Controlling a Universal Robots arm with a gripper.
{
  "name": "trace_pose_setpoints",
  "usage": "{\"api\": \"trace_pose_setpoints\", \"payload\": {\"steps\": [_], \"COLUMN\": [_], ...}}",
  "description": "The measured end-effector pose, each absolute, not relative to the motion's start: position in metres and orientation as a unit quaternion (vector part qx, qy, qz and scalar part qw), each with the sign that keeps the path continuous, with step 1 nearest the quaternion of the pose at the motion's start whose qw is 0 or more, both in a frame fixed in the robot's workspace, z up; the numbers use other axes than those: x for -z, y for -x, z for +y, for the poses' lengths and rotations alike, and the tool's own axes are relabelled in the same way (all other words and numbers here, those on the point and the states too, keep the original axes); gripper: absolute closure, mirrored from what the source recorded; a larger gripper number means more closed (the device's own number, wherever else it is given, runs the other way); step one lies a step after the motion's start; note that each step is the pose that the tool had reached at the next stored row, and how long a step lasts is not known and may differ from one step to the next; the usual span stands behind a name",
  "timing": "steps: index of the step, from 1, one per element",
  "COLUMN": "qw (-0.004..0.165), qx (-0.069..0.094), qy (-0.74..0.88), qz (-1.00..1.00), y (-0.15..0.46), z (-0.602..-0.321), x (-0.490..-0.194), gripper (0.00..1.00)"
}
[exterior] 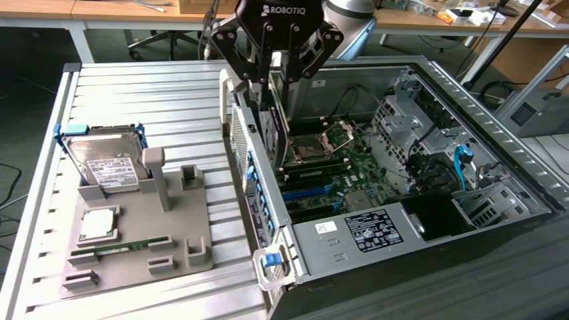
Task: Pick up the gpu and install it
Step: 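Pick up the gpu and move the gpu toward the slot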
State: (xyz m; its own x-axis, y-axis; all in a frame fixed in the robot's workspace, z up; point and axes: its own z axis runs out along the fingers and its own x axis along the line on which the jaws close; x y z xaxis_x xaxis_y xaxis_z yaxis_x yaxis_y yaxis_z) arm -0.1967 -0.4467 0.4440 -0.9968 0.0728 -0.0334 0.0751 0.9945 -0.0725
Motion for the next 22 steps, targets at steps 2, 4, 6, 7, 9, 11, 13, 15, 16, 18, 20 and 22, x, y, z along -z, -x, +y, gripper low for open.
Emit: {"api": "trace_pose_setpoints", "payload": {"steps": [2,4,6,7,9,11,13,15,16,18,20,22], "qw": [0.015,0.015,0.015,0.015,0.015,0.015,0.015,0.015,0.015,0.015,0.015,0.015], "qx": [0.037,0.037,0.037,0.037,0.037,0.037,0.037,0.037,0.037,0.037,0.037,0.037], "qy": [-0.037,-0.037,-0.037,-0.037,-0.037,-0.037,-0.037,-0.037,-0.037,-0.037,-0.037,-0.037], "qz": [0.999,0.999,0.999,0.999,0.999,0.999,0.999,0.999,0.999,0.999,0.999,0.999], "y": [0.195,0.194,0.193,0.192,0.191,0.189,0.188,0.187,0.186,0.185,0.184,0.183], "z": [-0.447,-0.447,-0.447,-0.447,-0.447,-0.447,-0.447,-0.447,-0.447,-0.447,-0.447,-0.447], "x": [-0.444,-0.444,-0.444,-0.444,-0.444,-0.444,-0.444,-0.444,-0.444,-0.444,-0.444,-0.444], "gripper": [0.73,0.73,0.73,0.73,0.73,0.73,0.73,0.73,0.73,0.73,0.73,0.73]}}
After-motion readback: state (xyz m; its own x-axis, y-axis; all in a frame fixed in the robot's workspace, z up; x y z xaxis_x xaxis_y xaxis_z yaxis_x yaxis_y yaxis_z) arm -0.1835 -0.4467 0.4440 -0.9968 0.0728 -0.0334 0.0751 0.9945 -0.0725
